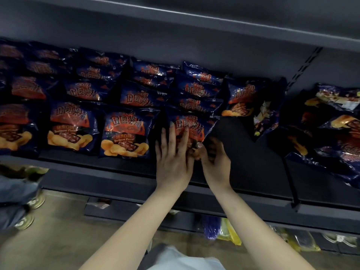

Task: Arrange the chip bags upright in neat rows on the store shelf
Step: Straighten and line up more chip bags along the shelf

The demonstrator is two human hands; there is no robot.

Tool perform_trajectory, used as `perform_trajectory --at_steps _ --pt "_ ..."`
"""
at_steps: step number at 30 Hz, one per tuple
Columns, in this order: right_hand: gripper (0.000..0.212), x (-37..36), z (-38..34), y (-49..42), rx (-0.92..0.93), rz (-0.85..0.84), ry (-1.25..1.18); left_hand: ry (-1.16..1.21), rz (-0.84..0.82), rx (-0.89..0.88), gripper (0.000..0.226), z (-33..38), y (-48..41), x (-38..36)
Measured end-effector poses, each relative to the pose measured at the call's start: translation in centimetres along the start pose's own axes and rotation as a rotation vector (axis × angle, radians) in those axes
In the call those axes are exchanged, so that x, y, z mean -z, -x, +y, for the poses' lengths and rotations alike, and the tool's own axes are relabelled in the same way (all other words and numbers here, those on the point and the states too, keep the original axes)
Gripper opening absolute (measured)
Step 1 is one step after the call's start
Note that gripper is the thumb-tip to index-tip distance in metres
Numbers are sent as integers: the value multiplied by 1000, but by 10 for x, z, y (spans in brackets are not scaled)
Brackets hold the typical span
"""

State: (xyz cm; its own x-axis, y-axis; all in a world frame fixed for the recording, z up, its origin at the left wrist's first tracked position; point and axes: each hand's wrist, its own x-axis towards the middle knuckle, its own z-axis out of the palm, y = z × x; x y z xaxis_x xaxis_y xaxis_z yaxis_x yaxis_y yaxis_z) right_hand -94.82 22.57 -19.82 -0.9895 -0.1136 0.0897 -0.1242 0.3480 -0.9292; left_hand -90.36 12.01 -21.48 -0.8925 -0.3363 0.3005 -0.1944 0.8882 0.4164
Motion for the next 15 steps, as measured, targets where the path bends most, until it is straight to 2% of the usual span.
perform_trajectory --at_steps 9,15 --pt "38 -3 -2 -6 -58 23 76 16 -51 27 65 -2 -3 -1" --pt "41 -1 -5 -1 -82 2 43 3 -14 -1 64 -4 -1 -1"
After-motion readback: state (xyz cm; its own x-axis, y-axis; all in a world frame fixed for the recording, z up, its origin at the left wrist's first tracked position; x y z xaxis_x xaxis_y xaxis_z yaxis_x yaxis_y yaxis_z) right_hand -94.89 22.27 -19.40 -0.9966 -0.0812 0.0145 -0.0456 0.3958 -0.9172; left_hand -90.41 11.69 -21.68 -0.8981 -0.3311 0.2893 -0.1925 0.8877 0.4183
